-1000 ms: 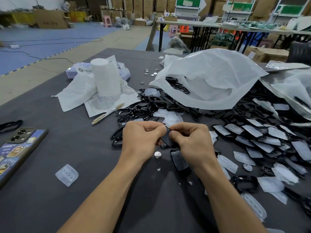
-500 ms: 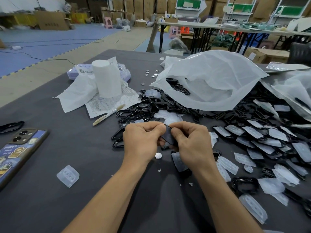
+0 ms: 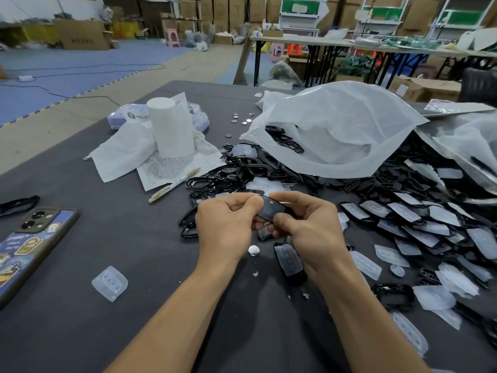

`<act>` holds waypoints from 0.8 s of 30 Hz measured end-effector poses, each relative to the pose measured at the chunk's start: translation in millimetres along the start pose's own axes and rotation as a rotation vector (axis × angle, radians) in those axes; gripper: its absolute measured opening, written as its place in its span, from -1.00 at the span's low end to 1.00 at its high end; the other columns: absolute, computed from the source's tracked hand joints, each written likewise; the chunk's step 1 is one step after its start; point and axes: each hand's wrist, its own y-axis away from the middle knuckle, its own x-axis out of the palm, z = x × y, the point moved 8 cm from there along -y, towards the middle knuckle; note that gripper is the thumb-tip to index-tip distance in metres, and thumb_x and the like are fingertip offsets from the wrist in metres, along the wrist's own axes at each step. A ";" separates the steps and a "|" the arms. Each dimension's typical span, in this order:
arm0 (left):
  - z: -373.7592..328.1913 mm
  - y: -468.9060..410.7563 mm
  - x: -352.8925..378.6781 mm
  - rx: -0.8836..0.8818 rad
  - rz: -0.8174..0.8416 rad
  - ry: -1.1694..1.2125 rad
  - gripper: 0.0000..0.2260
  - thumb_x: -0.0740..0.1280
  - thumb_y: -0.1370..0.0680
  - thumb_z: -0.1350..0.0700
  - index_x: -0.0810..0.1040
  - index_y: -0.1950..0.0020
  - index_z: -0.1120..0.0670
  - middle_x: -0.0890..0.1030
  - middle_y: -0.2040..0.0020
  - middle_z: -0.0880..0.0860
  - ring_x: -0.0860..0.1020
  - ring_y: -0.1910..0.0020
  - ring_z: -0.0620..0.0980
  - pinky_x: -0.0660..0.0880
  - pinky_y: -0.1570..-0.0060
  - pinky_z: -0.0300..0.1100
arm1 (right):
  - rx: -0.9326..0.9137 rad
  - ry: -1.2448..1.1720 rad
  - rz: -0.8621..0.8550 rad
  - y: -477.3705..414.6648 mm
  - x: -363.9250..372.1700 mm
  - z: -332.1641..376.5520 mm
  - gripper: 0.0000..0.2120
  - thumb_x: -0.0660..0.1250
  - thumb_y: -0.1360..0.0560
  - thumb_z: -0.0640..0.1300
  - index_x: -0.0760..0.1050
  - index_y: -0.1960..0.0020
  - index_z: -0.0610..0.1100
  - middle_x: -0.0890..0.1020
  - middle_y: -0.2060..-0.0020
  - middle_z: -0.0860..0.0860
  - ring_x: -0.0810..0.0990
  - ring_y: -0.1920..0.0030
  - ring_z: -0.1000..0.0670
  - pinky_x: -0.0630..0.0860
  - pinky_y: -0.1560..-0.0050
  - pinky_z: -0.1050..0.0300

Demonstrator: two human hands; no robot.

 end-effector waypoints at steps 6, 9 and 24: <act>0.6 -0.4 -0.4 0.018 0.036 -0.114 -0.83 0.51 -0.52 0.17 0.77 0.20 -0.10 0.73 0.32 0.01 0.72 0.36 0.02 0.69 0.24 -0.05 | 0.027 -0.040 -0.074 -2.3 -8.3 -3.4 -0.57 0.27 -0.46 -0.56 0.75 0.11 -0.11 0.76 0.19 -0.16 0.66 0.33 -0.08 0.60 0.28 0.21; 0.5 0.1 -2.5 0.020 0.022 -0.143 -0.91 0.54 -0.50 0.13 0.76 0.14 -0.07 0.73 0.32 -0.04 0.70 0.36 -0.05 0.68 0.20 -0.08 | 0.005 -0.001 -0.109 -1.5 -11.6 -1.9 -0.60 0.30 -0.47 -0.52 0.75 0.13 -0.08 0.77 0.20 -0.12 0.72 0.26 -0.09 0.61 0.25 0.20; -5.0 3.1 4.5 0.083 0.096 -0.196 -0.74 0.53 -0.49 0.19 0.76 0.26 -0.19 0.67 0.43 0.05 0.56 0.54 -0.08 0.53 0.51 -0.20 | -0.059 0.208 -0.123 0.7 -10.9 4.9 -0.74 0.44 -0.52 -0.35 0.71 0.23 -0.05 0.75 0.27 -0.06 0.75 0.25 -0.08 0.71 0.15 -0.07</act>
